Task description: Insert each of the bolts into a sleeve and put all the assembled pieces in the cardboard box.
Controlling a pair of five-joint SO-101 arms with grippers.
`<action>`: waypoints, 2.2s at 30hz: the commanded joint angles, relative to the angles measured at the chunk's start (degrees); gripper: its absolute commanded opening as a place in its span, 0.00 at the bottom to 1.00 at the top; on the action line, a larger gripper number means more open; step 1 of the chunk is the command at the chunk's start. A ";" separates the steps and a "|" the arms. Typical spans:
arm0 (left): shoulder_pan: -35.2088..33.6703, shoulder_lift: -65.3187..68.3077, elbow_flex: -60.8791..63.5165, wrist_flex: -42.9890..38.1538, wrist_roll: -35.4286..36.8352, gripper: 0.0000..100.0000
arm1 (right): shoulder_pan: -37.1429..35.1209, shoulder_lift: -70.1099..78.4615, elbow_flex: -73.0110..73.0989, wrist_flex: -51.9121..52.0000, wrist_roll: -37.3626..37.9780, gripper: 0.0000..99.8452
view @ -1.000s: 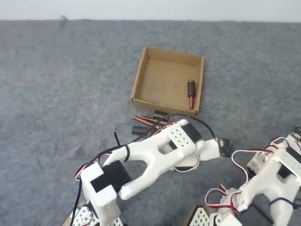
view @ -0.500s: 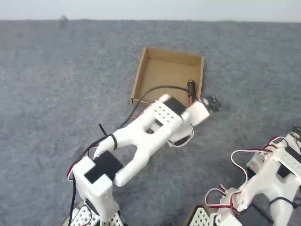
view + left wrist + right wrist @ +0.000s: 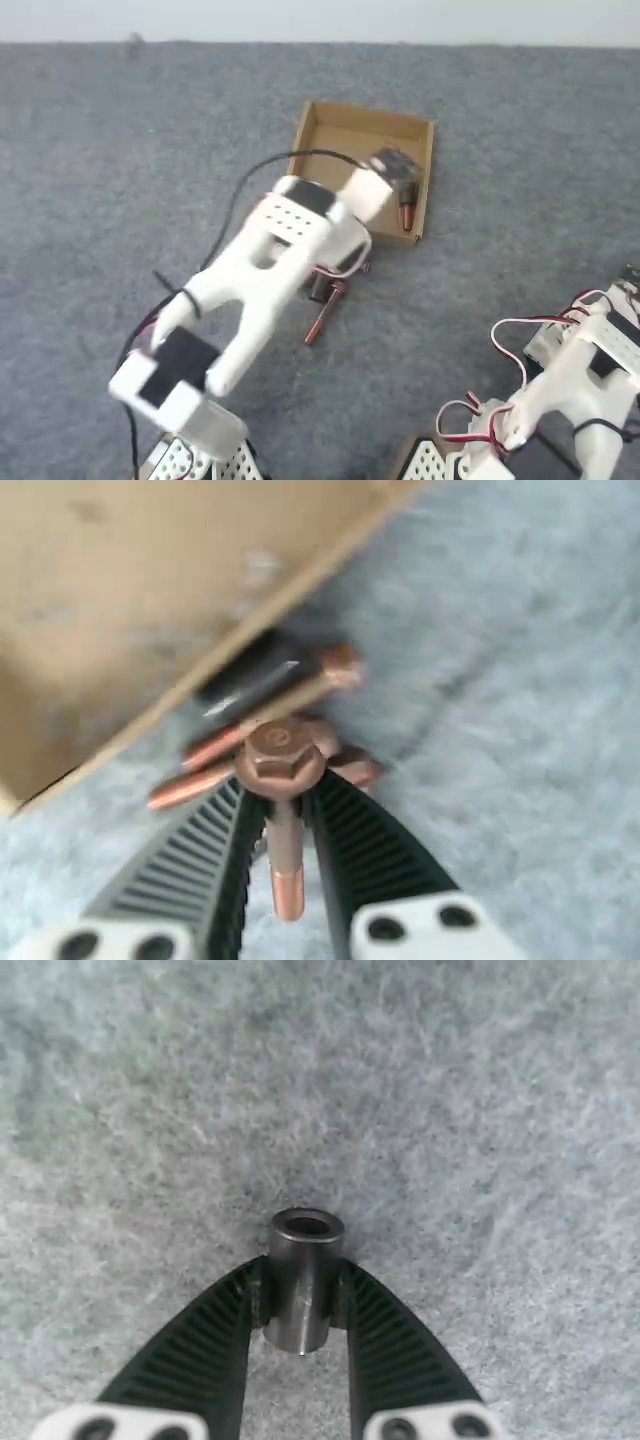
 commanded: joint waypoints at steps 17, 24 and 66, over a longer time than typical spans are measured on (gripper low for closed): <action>-32.62 -8.26 21.67 -22.42 14.59 0.01 | -4.35 -2.77 -1.67 -0.57 0.70 0.01; -42.81 -8.26 23.43 -20.92 14.86 0.01 | -10.07 -2.77 -5.10 -6.29 0.79 0.01; -43.34 -8.26 24.04 -20.75 14.51 0.01 | -44.26 5.67 -4.75 -85.23 0.44 0.01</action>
